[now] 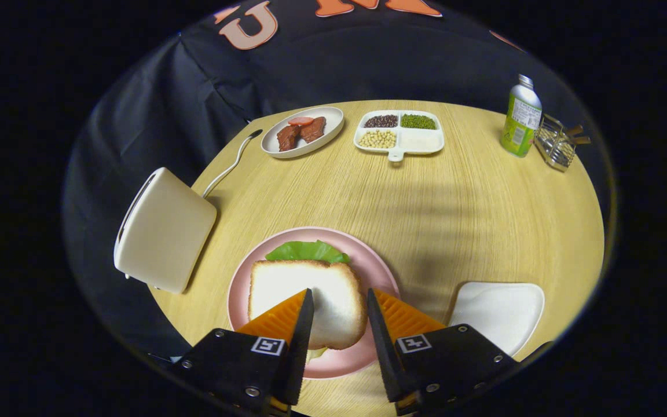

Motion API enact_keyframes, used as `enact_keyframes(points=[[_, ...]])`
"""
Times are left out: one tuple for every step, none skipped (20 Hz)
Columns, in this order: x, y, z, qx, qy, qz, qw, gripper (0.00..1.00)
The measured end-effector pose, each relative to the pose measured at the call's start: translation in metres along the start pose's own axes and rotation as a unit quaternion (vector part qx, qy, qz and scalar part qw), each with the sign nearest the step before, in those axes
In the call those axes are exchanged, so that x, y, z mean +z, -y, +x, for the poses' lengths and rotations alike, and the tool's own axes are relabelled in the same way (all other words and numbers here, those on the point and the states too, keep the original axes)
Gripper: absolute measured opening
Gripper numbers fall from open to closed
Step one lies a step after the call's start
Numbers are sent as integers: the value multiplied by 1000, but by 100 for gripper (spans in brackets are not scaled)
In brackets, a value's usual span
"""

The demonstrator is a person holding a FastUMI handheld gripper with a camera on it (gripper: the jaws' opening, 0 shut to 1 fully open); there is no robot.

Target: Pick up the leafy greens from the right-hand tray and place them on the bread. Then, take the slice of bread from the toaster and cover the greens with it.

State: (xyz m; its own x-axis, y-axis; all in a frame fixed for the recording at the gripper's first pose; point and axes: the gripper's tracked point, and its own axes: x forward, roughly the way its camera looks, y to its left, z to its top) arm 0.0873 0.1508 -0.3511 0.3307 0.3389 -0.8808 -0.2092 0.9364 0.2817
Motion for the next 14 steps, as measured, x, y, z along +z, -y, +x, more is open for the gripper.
enact_keyframes(points=[[3, -3, -5, -3, 14, -10, 1000, 60], [9, -4, -9, -9, 31, -17, 999, 66], [15, -2, -15, -21, 53, -22, 998, 67], [25, 0, -22, -36, 79, -28, 996, 68], [34, 1, -33, -47, 108, -33, 992, 68], [44, 1, -44, -58, 138, -37, 988, 68], [51, 0, -58, -64, 167, -39, 983, 68], [58, -1, -68, -69, 191, -38, 978, 70], [61, -1, -80, -76, 213, -32, 974, 71], [66, -1, -92, -82, 236, -30, 968, 72], [70, 0, -106, -91, 261, -30, 961, 73], [77, 0, -119, -96, 289, -35, 952, 74], [81, -4, -139, -97, 318, -41, 942, 74], [81, -9, -153, -94, 335, -51, 936, 76]])
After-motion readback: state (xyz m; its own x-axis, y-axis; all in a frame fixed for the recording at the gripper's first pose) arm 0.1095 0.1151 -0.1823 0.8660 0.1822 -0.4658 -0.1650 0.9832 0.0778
